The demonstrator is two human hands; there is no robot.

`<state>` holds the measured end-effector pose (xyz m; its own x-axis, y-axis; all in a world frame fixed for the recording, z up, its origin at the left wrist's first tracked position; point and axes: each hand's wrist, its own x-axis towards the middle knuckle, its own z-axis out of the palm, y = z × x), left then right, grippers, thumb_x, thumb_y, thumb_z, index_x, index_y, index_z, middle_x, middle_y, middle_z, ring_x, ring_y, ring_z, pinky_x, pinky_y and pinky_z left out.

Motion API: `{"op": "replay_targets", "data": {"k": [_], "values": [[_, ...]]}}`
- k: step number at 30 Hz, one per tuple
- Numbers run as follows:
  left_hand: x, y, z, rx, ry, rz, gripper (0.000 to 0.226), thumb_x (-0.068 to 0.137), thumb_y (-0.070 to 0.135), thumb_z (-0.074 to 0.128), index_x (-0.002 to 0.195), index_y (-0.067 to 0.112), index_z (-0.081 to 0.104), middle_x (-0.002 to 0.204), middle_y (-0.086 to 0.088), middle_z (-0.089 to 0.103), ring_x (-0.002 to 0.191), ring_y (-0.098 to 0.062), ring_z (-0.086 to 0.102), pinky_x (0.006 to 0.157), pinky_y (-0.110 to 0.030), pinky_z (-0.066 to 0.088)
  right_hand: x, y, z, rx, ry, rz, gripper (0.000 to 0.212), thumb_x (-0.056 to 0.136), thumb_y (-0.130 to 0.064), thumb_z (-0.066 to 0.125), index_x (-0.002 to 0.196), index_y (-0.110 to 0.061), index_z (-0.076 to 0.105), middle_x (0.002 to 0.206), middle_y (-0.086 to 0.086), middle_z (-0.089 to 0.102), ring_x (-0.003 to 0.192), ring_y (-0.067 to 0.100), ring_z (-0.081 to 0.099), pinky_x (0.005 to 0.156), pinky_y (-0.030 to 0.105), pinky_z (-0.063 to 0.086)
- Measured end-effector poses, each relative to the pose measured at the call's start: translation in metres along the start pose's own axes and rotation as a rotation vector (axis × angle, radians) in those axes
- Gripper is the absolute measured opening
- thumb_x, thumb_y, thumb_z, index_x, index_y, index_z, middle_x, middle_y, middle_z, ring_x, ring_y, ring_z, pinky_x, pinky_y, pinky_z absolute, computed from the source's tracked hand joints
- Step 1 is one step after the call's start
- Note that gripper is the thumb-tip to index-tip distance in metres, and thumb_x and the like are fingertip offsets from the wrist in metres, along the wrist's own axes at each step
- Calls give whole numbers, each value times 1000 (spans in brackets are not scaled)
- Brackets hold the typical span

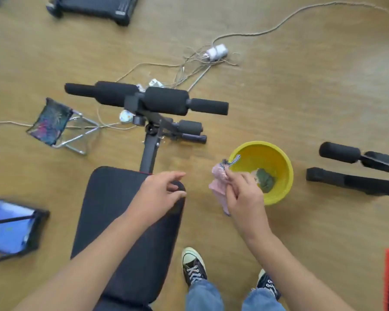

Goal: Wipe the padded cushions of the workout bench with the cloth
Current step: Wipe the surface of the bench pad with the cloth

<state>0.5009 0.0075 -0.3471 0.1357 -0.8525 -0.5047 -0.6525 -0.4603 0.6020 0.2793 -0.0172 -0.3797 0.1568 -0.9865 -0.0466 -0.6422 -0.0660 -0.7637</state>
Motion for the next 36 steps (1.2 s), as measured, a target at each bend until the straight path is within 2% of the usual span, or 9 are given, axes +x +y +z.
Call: {"op": "replay_targets", "data": {"k": [4,7,10,14,17,23,28,30,36], "values": [[-38,-84,-77,77,123,-138,44,83,21,80,125,29,69,121,13,69,95,-3,70,90,-28,56,-9,-74,99,69,-128,-211,36,93,-4,65,128,-14,66,100,4,68,84,20,64,74,29,52],[-74,-136,-112,108,221,-239,40,84,19,79,123,21,71,118,6,70,95,-11,69,84,-22,52,-35,-91,163,-161,-339,-400,51,76,7,69,120,-19,68,100,1,65,72,24,59,60,33,52],[-105,-181,-127,191,221,-319,43,84,22,79,126,18,69,119,2,70,96,-16,65,79,-16,43,-50,-77,188,-393,-388,-627,47,73,16,57,112,-8,69,116,9,64,73,26,46,73,34,46],[-128,-235,-126,194,173,-429,58,81,27,82,136,19,63,129,-6,66,112,-24,63,91,-29,42,-57,-58,193,-419,-291,-651,42,86,11,51,121,-4,69,133,13,61,96,35,55,92,43,47],[-137,-268,-117,72,149,-553,68,74,33,87,137,24,62,131,-2,64,116,-20,63,86,-29,47,-89,-60,194,-361,-394,-671,44,82,18,58,119,-3,69,129,13,62,92,36,55,82,44,51],[-136,-296,-88,-177,91,-637,34,72,22,87,88,46,70,108,11,74,87,-13,70,84,-42,60,-51,-70,185,-457,-718,-1327,33,94,3,41,111,2,69,112,18,68,78,33,61,67,40,56],[-131,-305,-74,-121,162,-665,24,74,21,85,96,24,79,85,6,73,92,-22,71,86,-39,57,14,-81,191,-448,-221,-696,18,92,4,65,101,-7,75,99,8,72,86,36,58,77,40,51],[-129,-305,-71,-95,177,-672,24,75,21,85,97,22,78,81,8,69,91,-21,70,86,-37,56,-46,-88,209,-299,-247,-630,17,88,10,67,95,-3,76,96,8,72,88,29,53,78,40,47],[-133,-307,-65,-49,205,-661,24,78,28,83,100,23,74,86,3,74,89,-26,69,83,-40,56,-97,-94,218,-378,-756,-1388,22,88,4,58,102,-4,74,96,10,67,84,30,50,79,37,50]]}}
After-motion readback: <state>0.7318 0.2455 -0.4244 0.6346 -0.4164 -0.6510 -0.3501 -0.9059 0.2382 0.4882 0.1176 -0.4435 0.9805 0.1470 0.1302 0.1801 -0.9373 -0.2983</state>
